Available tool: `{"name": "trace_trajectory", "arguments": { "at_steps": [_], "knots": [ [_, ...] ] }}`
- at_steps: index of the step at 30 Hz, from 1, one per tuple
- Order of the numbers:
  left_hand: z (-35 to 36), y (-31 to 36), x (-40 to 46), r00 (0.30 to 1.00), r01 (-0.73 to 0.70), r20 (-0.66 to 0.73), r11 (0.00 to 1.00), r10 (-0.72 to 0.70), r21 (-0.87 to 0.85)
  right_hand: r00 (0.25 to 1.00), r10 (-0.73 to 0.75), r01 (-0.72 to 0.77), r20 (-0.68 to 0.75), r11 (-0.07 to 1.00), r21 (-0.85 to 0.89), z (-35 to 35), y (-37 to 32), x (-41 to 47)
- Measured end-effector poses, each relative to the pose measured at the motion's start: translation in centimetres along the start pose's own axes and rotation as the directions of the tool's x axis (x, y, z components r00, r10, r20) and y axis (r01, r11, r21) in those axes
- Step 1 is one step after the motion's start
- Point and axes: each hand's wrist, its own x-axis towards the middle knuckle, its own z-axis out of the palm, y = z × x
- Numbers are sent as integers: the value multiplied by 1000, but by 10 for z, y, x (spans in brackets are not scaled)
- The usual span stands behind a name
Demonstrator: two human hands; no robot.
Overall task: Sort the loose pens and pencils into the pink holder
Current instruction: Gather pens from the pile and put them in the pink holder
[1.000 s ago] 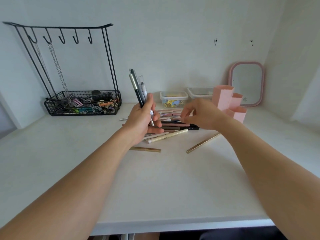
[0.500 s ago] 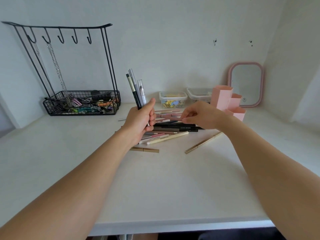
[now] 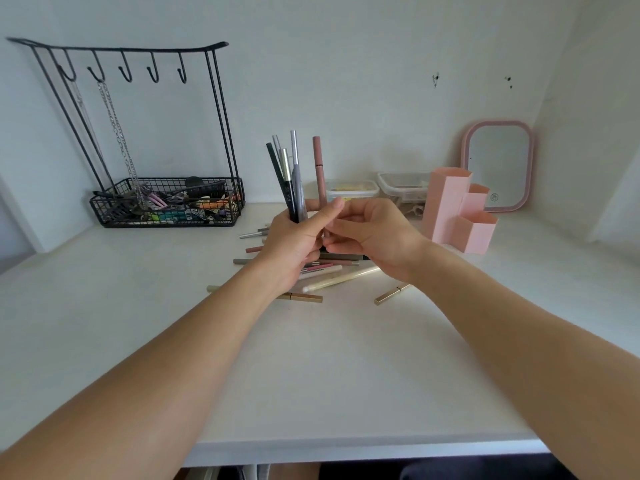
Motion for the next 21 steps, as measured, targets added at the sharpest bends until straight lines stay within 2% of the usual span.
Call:
{"name": "trace_trajectory", "arguments": {
  "at_steps": [5, 10, 12, 13, 14, 16, 17, 19, 21],
  "knots": [
    [0, -6, 2, 995, -26, -89, 994, 36, 107, 998, 29, -28, -47, 1000, 11, 5, 2, -3],
    [0, -8, 7, 987, -56, -139, 985, 80, 166, 998, 67, -67, -14, 998, -8, 4, 2, -4],
    [-2, -5, 10, 980, -57, -180, 983, 89, 176, 996, 65, -71, -57, 992, -109, -2, -2, -1],
    [-3, -4, 12, 975, -54, -204, 983, 89, 173, 995, 32, -53, -97, 973, -223, -8, -3, 2],
    [-5, -3, 13, 971, -44, -224, 987, 79, 156, 991, -26, -28, -131, 920, -392, -16, -4, 4],
    [-7, 0, 14, 971, -17, -236, 995, 39, 96, 985, -134, 18, -104, 692, -722, -30, -5, 8],
    [-9, 0, 15, 972, -5, -232, 998, 21, 70, 987, -150, 38, -64, 592, -805, -35, -5, 9],
    [-13, 1, 17, 976, 8, -217, 999, -1, 31, 992, -126, 62, -3, 511, -857, -40, -3, 10],
    [-16, 1, 17, 979, 13, -205, 1000, -9, 18, 995, -100, 74, 27, 501, -863, -38, -1, 10]
  ]
}}
